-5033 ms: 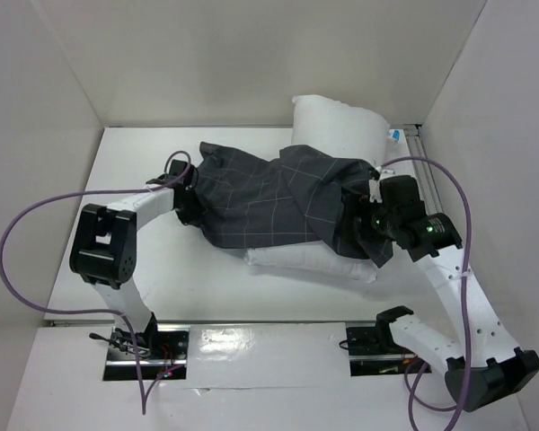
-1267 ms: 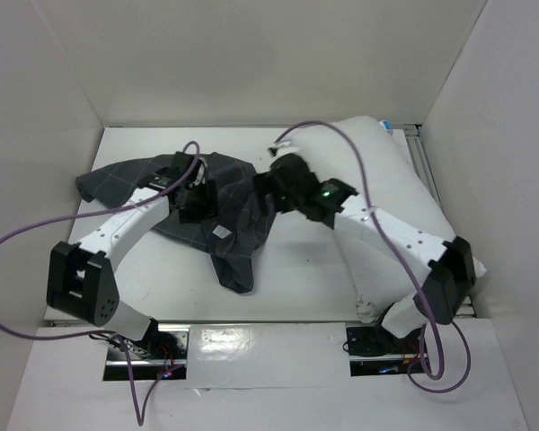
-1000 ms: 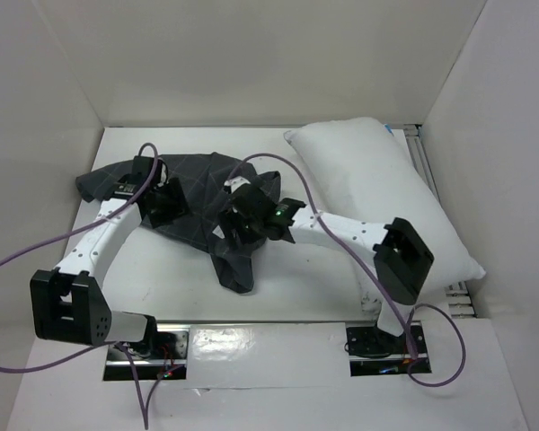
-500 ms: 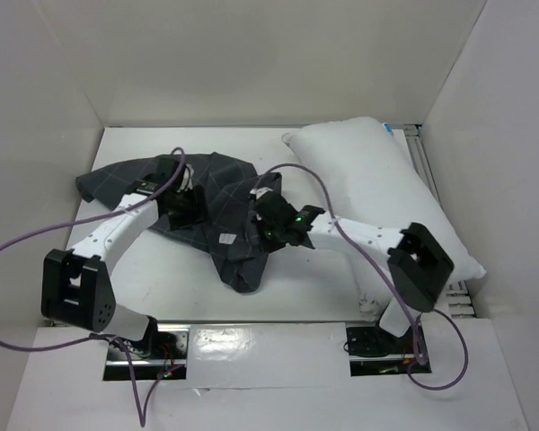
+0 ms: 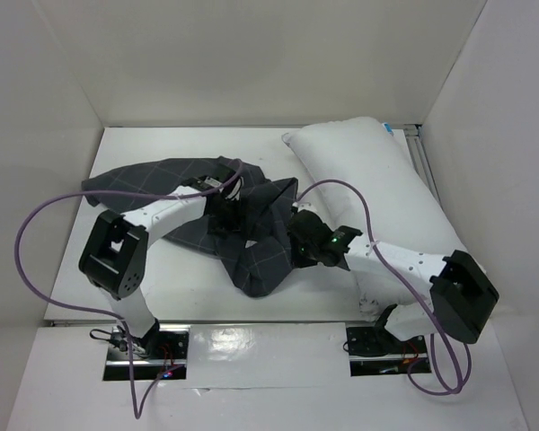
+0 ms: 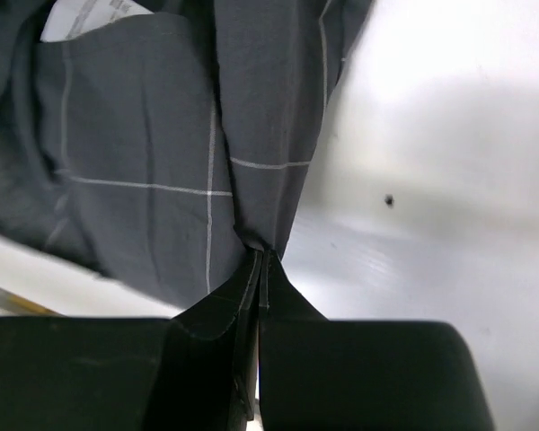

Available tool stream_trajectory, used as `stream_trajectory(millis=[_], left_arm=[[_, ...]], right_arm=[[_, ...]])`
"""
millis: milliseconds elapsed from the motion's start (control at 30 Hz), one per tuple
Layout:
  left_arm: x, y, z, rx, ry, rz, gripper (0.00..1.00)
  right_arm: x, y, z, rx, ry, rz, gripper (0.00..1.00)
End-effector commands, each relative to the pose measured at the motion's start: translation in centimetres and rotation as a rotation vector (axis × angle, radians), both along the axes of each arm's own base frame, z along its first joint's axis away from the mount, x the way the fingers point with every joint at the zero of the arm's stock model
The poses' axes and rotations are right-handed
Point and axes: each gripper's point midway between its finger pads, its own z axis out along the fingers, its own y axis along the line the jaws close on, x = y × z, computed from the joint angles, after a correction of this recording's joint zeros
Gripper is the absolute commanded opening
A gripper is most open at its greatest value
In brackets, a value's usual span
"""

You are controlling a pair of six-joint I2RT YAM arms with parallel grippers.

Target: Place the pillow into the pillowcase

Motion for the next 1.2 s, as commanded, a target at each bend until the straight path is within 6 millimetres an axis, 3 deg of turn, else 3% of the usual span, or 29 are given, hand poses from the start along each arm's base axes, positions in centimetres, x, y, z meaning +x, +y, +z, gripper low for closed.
stream_trajectory(millis=[0,67,333,533,800,933,1033,1100,1167], left_arm=[[1.6,-1.2,-0.4,0.027,-0.037,0.002,0.73],[1.7,-1.2,-2.0,0.065,-0.013,0.0,0.73],[1.3,-3.6,-3.6,0.102,-0.001,-0.07,0.77],[1.5,-2.0,-4.4,0.209,-0.007,-0.038,0.61],[1.4,-1.1,-4.3,0.259,0.0,-0.047,0.56],[1.5,-0.2,-4.2,0.364,-0.022,-0.058,0.36],[1.8,-0.5,-3.6,0.35,-0.037,-0.046,0.1],[1.6,-0.5,-3.2,0.342,-0.034,-0.049,0.0],[1.9,-1.1,-1.7,0.3,-0.061,-0.048,0.0]], right_arm=[[-0.1,-0.6,-0.5,0.011,0.002,-0.061,0.0],[-0.2,-0.6,-0.7,0.011,0.002,-0.061,0.0],[-0.3,-0.8,-1.9,-0.024,0.025,-0.054,0.0],[0.0,-0.5,-1.5,-0.015,0.01,-0.046,0.0],[1.0,-0.3,-1.0,-0.029,-0.018,-0.056,0.0],[1.2,-0.3,-1.0,-0.038,-0.027,-0.054,0.0],[1.4,-0.1,-1.0,-0.038,-0.027,-0.054,0.0],[1.7,0.0,-0.6,-0.041,-0.041,-0.052,0.0],[1.7,0.0,-0.6,-0.041,-0.041,-0.052,0.0]])
